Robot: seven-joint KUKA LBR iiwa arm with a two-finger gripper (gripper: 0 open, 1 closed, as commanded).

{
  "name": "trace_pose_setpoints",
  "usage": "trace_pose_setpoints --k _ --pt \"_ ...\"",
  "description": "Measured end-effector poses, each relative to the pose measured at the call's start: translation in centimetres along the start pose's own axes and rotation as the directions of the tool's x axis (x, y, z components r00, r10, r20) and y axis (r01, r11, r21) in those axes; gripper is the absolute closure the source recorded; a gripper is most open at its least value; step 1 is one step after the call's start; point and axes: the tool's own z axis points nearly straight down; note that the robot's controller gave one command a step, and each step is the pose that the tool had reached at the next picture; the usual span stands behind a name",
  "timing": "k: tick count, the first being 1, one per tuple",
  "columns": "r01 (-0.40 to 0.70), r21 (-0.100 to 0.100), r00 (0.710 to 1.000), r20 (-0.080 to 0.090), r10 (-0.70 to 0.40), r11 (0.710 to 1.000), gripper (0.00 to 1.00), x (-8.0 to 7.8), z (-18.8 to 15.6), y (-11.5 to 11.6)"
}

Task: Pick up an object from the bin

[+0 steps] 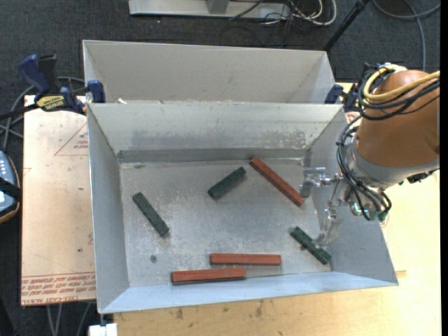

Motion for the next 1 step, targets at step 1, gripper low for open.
trace_pose_setpoints --k 1 --pt "-0.127 -0.001 0.992 0.015 0.127 0.992 0.0 1.64 15.46 -4.98"
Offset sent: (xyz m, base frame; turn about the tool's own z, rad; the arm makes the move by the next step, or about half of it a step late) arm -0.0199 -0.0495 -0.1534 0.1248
